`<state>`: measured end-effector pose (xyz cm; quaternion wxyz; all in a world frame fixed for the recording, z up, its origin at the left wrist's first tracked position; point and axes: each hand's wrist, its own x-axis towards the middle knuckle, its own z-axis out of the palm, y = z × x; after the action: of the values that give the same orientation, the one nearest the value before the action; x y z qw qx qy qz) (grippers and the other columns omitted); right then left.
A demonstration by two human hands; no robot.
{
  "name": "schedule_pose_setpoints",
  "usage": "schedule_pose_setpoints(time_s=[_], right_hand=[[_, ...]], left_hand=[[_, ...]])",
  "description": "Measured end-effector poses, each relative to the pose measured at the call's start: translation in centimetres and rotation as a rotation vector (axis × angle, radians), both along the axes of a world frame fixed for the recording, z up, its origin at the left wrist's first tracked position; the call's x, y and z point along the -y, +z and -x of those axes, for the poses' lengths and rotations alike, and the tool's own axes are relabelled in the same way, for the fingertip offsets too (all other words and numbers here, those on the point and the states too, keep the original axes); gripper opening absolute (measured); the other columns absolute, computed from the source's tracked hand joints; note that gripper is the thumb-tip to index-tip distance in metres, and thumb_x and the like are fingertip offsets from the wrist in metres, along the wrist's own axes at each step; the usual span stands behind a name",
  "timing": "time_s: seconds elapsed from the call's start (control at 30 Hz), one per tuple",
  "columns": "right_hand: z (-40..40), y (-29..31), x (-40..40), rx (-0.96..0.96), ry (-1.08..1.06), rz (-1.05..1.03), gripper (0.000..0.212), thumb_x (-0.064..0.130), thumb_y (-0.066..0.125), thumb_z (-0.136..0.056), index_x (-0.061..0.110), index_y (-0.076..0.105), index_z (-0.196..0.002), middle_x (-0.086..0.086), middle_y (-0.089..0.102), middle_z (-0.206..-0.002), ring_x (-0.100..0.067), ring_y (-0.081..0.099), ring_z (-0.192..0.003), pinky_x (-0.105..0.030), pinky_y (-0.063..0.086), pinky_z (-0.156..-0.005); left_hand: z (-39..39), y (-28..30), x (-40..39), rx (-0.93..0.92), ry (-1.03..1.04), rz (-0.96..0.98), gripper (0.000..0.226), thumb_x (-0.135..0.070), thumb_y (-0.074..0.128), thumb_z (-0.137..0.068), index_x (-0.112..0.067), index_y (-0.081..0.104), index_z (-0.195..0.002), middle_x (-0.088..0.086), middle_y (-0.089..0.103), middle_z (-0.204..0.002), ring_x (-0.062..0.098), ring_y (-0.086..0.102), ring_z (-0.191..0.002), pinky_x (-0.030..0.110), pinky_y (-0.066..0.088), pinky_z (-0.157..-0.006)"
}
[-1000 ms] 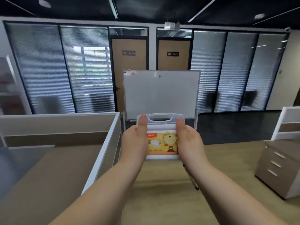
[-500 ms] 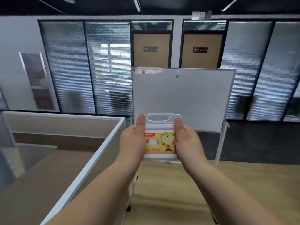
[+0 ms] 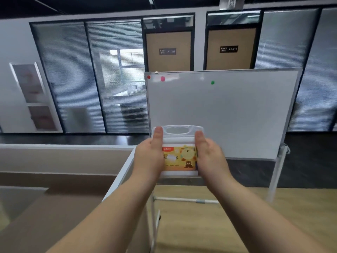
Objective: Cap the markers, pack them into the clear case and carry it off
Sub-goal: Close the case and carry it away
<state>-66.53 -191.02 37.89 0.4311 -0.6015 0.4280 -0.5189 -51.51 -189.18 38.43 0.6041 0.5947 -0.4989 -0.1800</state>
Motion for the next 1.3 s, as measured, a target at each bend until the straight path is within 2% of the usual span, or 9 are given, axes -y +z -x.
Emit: schedule_pose_setpoints(time_s=[0.1, 0.2, 0.3, 0.6, 0.77, 0.9, 1.13, 1.2, 1.3], right_hand=[[-2.0, -0.3, 4.4, 0.022, -0.024, -0.001, 0.058, 0.066, 0.035, -0.093, 0.018, 0.067, -0.104, -0.005, 0.076, -0.093, -0.016, 0.075, -0.084, -0.045, 0.062, -0.078], [-3.3, -0.5, 8.6, 0.034, -0.044, -0.008, 0.060, 0.068, 0.036, -0.092, 0.017, 0.067, -0.102, -0.007, 0.076, -0.093, -0.020, 0.075, -0.086, -0.051, 0.061, -0.079], [-4.1, -0.8, 12.6, 0.026, -0.058, -0.006, 0.064, 0.070, 0.037, -0.091, 0.016, 0.069, -0.099, -0.009, 0.076, -0.091, -0.023, 0.074, -0.086, -0.053, 0.060, -0.079], [-4.0, -2.3, 25.0, -0.030, -0.009, 0.009, 0.072, 0.076, 0.036, -0.087, 0.014, 0.070, -0.100, -0.008, 0.077, -0.091, -0.022, 0.074, -0.085, -0.051, 0.060, -0.078], [-2.7, -2.7, 31.2, -0.050, 0.086, -0.026, 0.077, 0.079, 0.043, -0.081, 0.008, 0.064, -0.099, -0.021, 0.073, -0.093, -0.039, 0.072, -0.084, -0.057, 0.059, -0.064], [-1.9, -3.4, 36.6, -0.139, 0.203, -0.073, 0.061, 0.060, 0.047, -0.092, 0.001, 0.064, -0.101, -0.023, 0.073, -0.093, -0.043, 0.070, -0.082, -0.050, 0.058, -0.061], [-3.0, -6.5, 43.3, -0.361, 0.244, -0.120, 0.056, 0.063, 0.054, -0.088, 0.010, 0.068, -0.096, -0.013, 0.076, -0.087, -0.037, 0.073, -0.079, -0.057, 0.058, -0.075], [-3.8, -7.7, 45.1, -0.458, 0.230, -0.091, 0.058, 0.071, 0.054, -0.079, 0.016, 0.070, -0.091, -0.011, 0.075, -0.085, -0.034, 0.071, -0.080, -0.056, 0.058, -0.077], [-4.9, -9.5, 46.8, -0.573, 0.190, -0.097, 0.042, 0.059, 0.058, -0.087, 0.019, 0.070, -0.090, -0.005, 0.072, -0.081, -0.026, 0.066, -0.075, -0.047, 0.058, -0.076]], left_hand=[[-2.0, -0.4, 4.9, -0.097, -0.089, -0.060, 0.069, -0.071, 0.036, -0.091, -0.014, 0.073, -0.081, 0.005, 0.076, -0.075, 0.018, 0.074, -0.071, 0.041, 0.062, -0.071], [-3.5, -0.7, 9.7, -0.108, -0.097, -0.073, 0.081, -0.085, 0.035, -0.077, -0.014, 0.073, -0.080, 0.007, 0.076, -0.076, 0.025, 0.075, -0.074, 0.051, 0.060, -0.075], [-4.4, -0.9, 13.8, -0.142, -0.078, -0.091, 0.086, -0.094, 0.035, -0.066, -0.019, 0.074, -0.079, 0.006, 0.077, -0.077, 0.028, 0.074, -0.076, 0.052, 0.059, -0.078], [-4.4, -2.4, 24.8, -0.137, -0.044, -0.095, 0.081, -0.087, 0.036, -0.074, -0.015, 0.074, -0.082, 0.006, 0.076, -0.079, 0.024, 0.074, -0.076, 0.050, 0.060, -0.078], [-4.2, -3.2, 30.1, -0.074, -0.126, -0.158, 0.074, -0.082, 0.042, -0.080, -0.017, 0.073, -0.095, 0.004, 0.078, -0.085, 0.019, 0.075, -0.079, 0.048, 0.061, -0.079], [-5.0, -4.6, 34.1, -0.154, -0.177, -0.239, 0.071, -0.073, 0.057, -0.079, -0.009, 0.066, -0.108, 0.010, 0.077, -0.092, 0.026, 0.076, -0.084, 0.053, 0.060, -0.079], [-8.3, -7.3, 39.2, 0.156, -0.110, -0.377, 0.059, -0.074, 0.055, -0.079, -0.016, 0.067, -0.084, 0.005, 0.075, -0.079, 0.021, 0.070, -0.070, 0.043, 0.059, -0.072], [-9.5, -8.4, 40.5, 0.190, -0.110, -0.398, 0.039, -0.061, 0.058, -0.087, -0.022, 0.065, -0.081, -0.003, 0.071, -0.074, 0.011, 0.066, -0.066, 0.032, 0.055, -0.063], [-11.4, -10.0, 42.2, 0.293, -0.135, -0.428, 0.023, -0.044, 0.063, -0.091, -0.032, 0.062, -0.073, -0.018, 0.065, -0.062, -0.007, 0.061, -0.057, 0.010, 0.040, -0.050]])
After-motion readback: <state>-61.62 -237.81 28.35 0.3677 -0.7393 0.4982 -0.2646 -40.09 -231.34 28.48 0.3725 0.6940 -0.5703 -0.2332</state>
